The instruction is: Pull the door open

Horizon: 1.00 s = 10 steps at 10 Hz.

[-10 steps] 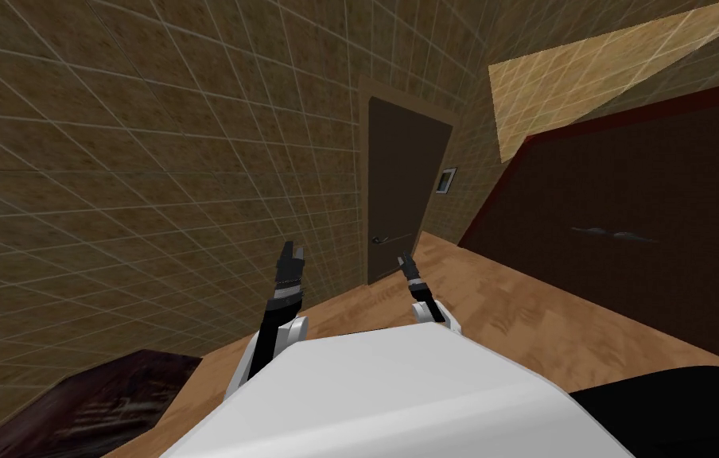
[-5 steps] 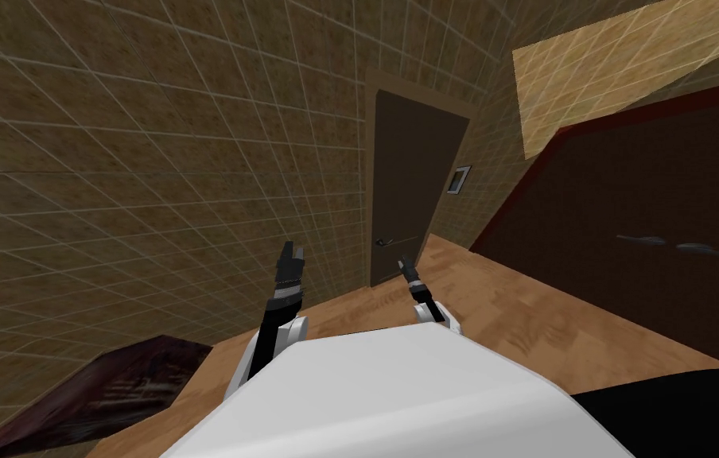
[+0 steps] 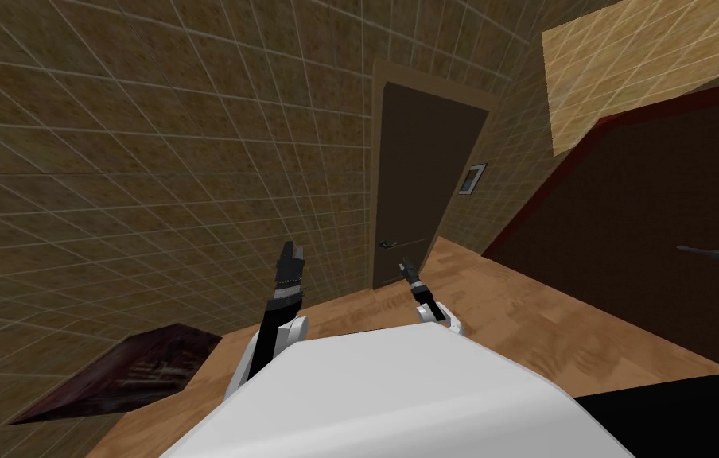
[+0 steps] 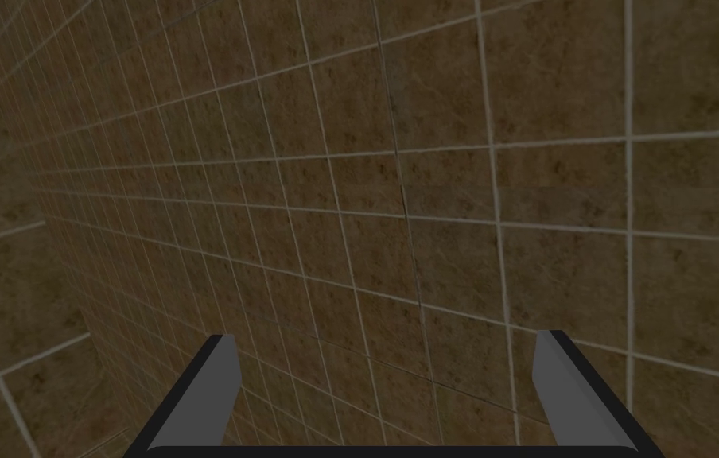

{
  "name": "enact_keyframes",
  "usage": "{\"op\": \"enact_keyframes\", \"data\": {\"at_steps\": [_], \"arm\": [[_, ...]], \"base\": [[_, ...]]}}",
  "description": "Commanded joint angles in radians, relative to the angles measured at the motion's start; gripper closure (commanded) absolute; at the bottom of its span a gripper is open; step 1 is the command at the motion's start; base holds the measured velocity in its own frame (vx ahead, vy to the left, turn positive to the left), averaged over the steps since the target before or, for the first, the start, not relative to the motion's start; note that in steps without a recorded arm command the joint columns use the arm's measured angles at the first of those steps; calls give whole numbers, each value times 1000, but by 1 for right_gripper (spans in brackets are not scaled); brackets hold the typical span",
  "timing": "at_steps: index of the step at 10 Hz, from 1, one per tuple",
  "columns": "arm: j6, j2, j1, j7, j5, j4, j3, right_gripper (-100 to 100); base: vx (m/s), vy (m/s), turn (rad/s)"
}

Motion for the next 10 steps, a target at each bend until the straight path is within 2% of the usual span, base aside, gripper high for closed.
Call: {"op": "enact_keyframes", "data": {"at_steps": [1,3,4,6,7,9,10], "arm": [[-9,-5,-8,-4,0,33,2,-100],[-16,-26,-31,-17,-3,94,6,-100],[-16,-26,-31,-17,-3,104,6,-100],[-23,-46,-53,-29,-5,171,10,-100],[-23,-46,-53,-29,-5,171,10,-100],[-30,-63,-72,-39,-7,231,14,-100],[-30,-63,-72,-39,-7,231,14,-100]], "base": [[53,-36,64],[63,-31,130],[53,-30,45],[57,-40,116],[49,-33,34],[51,-32,90],[41,-32,53]]}}
